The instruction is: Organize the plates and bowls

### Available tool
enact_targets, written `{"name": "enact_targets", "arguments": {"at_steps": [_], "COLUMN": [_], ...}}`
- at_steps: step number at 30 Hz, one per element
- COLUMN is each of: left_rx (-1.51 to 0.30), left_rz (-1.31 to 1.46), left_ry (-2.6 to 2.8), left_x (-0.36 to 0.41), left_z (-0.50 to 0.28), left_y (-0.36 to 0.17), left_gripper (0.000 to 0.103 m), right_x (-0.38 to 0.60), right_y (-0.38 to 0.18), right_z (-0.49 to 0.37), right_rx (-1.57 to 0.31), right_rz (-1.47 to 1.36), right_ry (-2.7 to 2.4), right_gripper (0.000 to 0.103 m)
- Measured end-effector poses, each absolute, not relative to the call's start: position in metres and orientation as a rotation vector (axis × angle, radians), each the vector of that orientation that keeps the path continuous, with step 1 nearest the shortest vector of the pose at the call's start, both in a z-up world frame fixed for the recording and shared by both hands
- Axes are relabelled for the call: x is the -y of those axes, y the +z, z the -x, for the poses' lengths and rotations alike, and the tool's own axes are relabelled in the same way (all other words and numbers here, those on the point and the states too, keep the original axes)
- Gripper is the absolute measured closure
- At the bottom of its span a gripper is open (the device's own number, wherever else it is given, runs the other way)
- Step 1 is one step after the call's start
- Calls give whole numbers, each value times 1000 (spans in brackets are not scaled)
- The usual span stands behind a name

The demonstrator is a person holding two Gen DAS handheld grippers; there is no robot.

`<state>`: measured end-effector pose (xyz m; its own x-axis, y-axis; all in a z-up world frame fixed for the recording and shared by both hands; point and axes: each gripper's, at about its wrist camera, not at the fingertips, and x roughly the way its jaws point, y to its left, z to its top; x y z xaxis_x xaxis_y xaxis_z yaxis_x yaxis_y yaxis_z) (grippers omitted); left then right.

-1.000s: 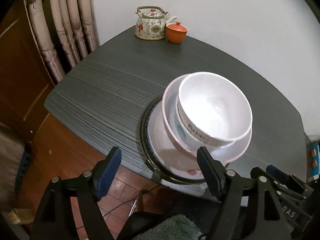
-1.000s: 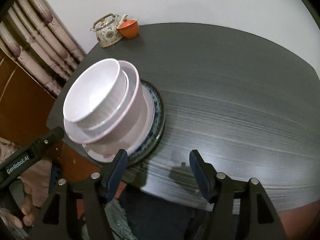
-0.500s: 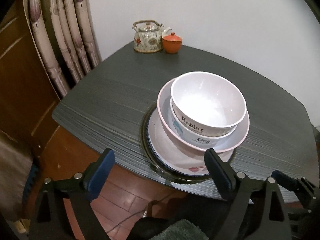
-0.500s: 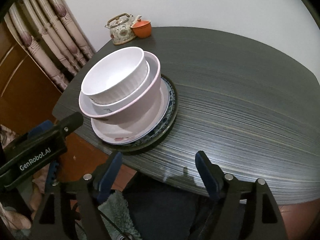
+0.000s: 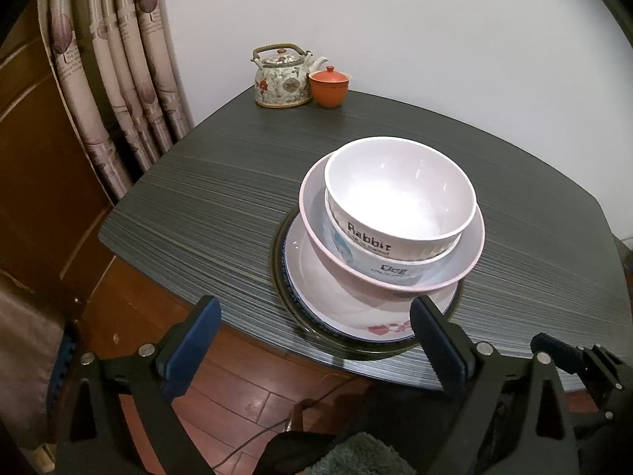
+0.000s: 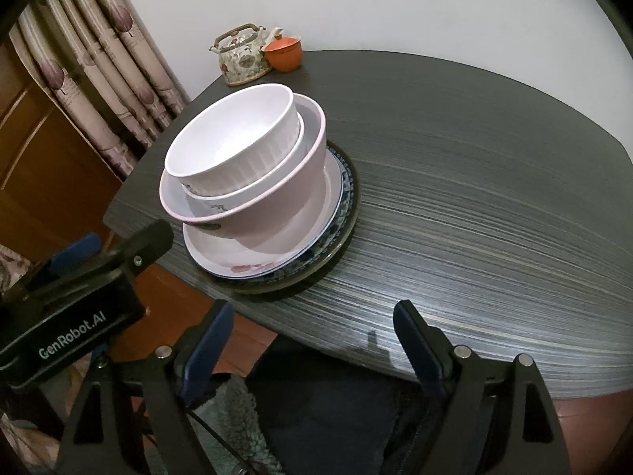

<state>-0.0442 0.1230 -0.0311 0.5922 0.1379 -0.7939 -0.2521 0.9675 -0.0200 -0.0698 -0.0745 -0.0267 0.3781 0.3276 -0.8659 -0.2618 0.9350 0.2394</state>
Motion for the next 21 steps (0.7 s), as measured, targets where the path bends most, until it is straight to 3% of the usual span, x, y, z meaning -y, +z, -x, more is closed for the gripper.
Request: {"name": "enact_targets", "arguments": {"at_steps": [21], "left_rx": [-918], "left_rz": [119], "left_ry": [224], "left_x": [-116], "left_z": [46], "left_y": [-33], "left_gripper": [4], "right_x": [72], "right_y": [-31], "right_z": [74], "right_rx": [-1150], "right_rz": [-90], "right_ry": [392], "right_gripper": [18]}}
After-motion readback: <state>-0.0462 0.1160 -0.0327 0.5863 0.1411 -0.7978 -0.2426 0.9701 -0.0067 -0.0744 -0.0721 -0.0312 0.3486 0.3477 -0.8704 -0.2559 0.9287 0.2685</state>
